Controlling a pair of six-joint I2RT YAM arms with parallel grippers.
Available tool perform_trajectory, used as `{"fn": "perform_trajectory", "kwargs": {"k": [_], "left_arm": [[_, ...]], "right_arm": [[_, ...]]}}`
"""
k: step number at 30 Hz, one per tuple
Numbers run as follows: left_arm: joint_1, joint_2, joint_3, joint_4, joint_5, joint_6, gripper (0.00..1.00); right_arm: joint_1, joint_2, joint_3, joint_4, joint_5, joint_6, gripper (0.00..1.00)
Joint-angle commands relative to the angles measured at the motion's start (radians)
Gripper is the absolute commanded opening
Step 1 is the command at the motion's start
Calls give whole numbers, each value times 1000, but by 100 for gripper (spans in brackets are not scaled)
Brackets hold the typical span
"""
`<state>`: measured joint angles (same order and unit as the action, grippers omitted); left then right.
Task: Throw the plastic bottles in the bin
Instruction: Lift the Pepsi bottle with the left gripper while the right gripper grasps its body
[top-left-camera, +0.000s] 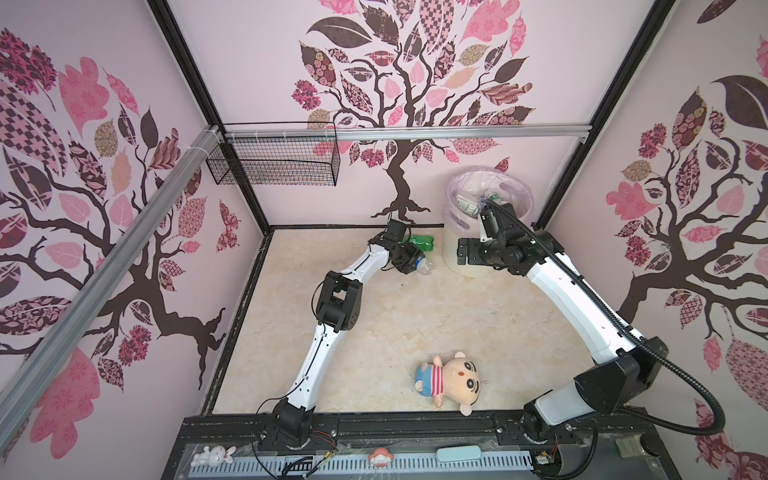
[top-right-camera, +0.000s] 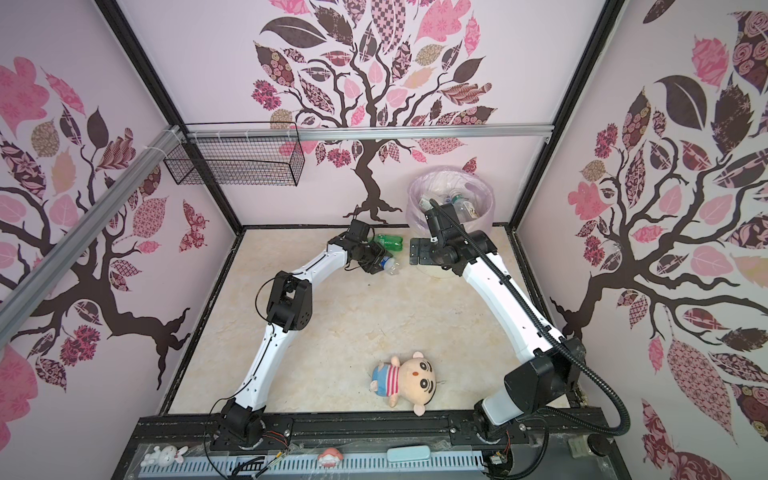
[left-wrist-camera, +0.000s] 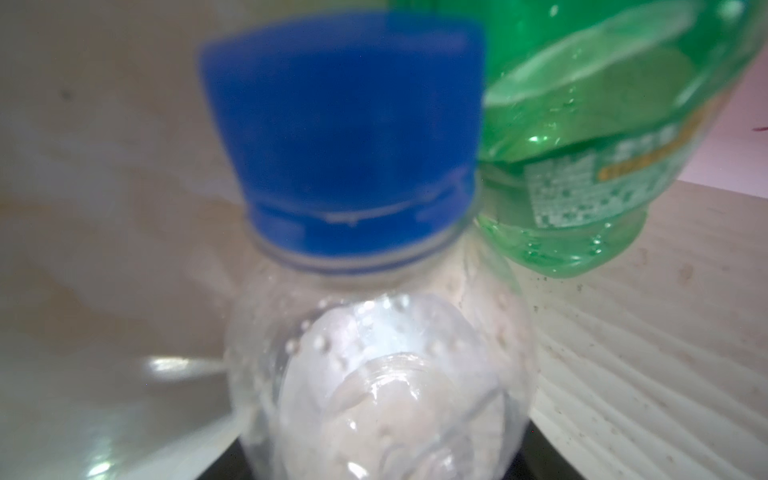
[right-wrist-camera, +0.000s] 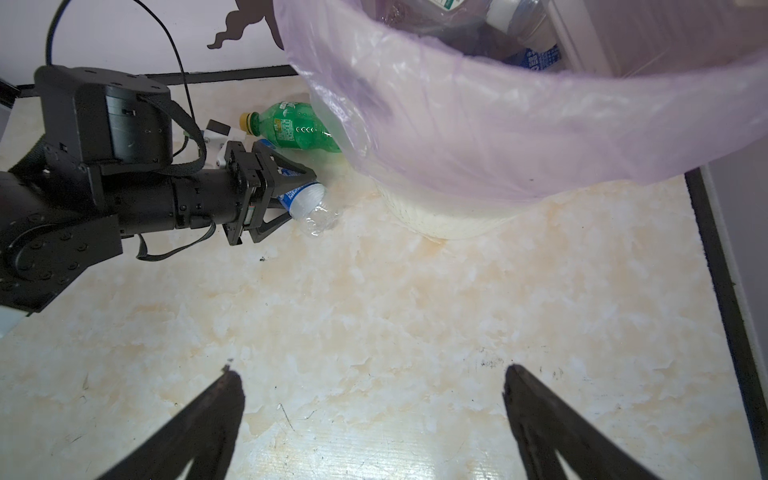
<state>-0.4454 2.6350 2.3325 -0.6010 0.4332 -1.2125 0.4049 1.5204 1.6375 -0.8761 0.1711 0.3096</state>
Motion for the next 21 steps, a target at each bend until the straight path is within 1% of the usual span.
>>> {"fn": "perform_trajectory", "kwargs": {"k": [1,3,8,15,21], "left_arm": [[-8,-32,-68,-87,-12,45,55],[-12,-52,-86,-106,-8,49,50],[-19,-131,-144,-102,0,33,43],[-23,-315,-276,-50,33,-7,41],[-25,-493,-444,29,90,-69,42]], "right_arm": [[5,5,29,-11,16,-9,100],[5,0,28,-9,8,-8,100],[6,-22,-2,6,-21,5,100],[6,-66,-80,54,-118,20,100],[6,-83,-135,109,-214,36,100]]}}
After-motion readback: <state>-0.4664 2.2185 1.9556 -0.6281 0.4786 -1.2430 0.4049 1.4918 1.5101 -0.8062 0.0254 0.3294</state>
